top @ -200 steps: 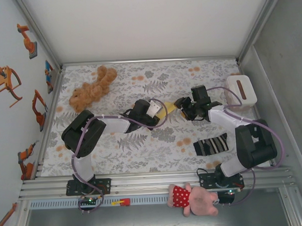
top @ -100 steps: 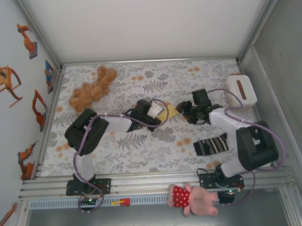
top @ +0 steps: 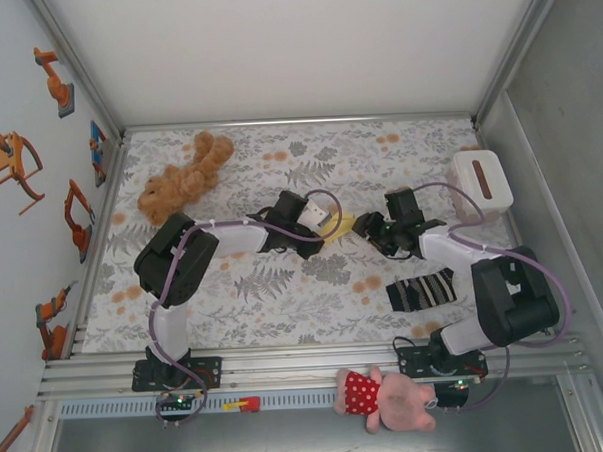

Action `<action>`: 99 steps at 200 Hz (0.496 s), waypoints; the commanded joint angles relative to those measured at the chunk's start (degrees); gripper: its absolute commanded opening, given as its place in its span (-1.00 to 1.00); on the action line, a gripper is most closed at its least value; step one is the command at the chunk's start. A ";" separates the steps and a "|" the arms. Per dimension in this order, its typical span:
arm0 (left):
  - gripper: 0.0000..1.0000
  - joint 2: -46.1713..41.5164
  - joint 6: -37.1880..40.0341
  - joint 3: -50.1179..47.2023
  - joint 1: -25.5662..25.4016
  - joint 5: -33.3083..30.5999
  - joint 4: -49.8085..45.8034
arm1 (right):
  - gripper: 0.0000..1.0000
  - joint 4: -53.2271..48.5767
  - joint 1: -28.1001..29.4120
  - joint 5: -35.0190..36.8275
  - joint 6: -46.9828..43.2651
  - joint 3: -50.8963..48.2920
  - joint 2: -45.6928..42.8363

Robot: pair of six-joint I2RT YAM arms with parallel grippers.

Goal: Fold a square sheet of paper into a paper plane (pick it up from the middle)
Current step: Fold the wing for the fifth time at the center of the table.

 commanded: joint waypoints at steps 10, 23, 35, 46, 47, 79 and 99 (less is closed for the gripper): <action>-0.83 1.46 -0.17 3.43 0.37 2.92 -7.83 | 0.11 4.80 -0.18 -1.38 -2.77 -1.08 1.22; -0.83 1.67 0.00 4.49 0.43 3.37 -9.50 | 0.10 5.68 -0.11 -2.59 -3.75 -0.91 2.08; -0.83 1.90 0.09 5.11 0.45 3.77 -10.36 | 0.09 6.31 0.07 -3.43 -4.55 -0.70 2.83; -0.83 2.25 0.13 5.77 0.42 3.93 -11.44 | 0.09 6.47 0.40 -3.84 -5.54 -0.29 3.52; -0.83 2.22 0.16 5.88 0.44 3.91 -11.49 | 0.09 6.47 0.46 -3.84 -5.61 -0.26 3.58; -0.82 3.93 -0.04 8.20 0.62 4.81 -14.30 | 0.10 5.77 1.83 -4.18 -7.43 1.30 5.67; -0.82 4.66 -0.25 9.03 0.71 5.10 -15.30 | 0.16 5.55 2.56 -4.28 -7.65 2.14 7.03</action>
